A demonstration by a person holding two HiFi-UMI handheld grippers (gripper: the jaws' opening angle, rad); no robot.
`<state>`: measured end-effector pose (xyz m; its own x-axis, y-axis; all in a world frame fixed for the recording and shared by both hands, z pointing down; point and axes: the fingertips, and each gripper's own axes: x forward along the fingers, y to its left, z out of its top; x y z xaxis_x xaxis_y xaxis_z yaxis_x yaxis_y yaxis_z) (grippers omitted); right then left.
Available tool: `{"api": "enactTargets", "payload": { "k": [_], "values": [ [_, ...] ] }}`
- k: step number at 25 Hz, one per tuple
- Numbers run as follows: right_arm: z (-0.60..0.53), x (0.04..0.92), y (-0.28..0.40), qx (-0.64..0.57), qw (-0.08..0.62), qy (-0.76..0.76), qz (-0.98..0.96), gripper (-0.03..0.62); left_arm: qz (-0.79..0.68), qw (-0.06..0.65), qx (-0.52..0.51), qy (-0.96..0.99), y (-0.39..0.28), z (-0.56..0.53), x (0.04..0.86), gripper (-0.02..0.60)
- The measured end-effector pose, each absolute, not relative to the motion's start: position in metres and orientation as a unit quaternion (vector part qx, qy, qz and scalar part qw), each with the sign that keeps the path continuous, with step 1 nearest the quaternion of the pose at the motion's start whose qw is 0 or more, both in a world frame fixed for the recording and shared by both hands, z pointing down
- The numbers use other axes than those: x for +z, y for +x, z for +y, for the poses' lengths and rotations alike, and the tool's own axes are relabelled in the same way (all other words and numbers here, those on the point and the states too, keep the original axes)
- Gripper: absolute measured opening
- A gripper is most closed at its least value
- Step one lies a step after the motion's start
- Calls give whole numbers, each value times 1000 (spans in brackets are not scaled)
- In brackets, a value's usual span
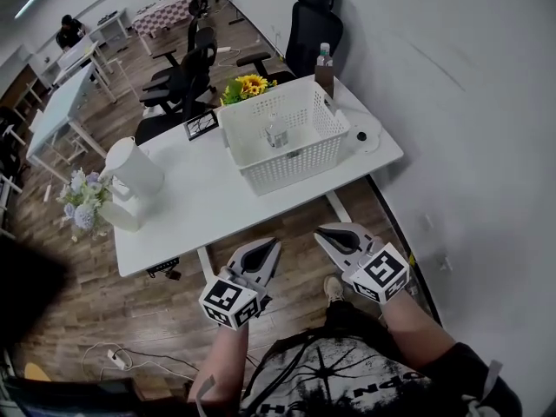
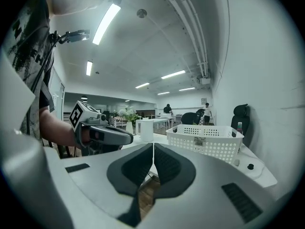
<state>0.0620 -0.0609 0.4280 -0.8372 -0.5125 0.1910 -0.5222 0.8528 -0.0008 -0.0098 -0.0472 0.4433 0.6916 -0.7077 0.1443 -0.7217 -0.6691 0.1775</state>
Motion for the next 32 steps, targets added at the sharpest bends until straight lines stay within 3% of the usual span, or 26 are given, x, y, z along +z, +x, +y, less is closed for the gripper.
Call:
{"api": "enactTargets", "payload": {
  "k": [32],
  "values": [
    [-283, 410, 90, 25, 55, 127, -990, 23, -528, 96, 44, 843, 18, -249, 422, 11]
  ]
}}
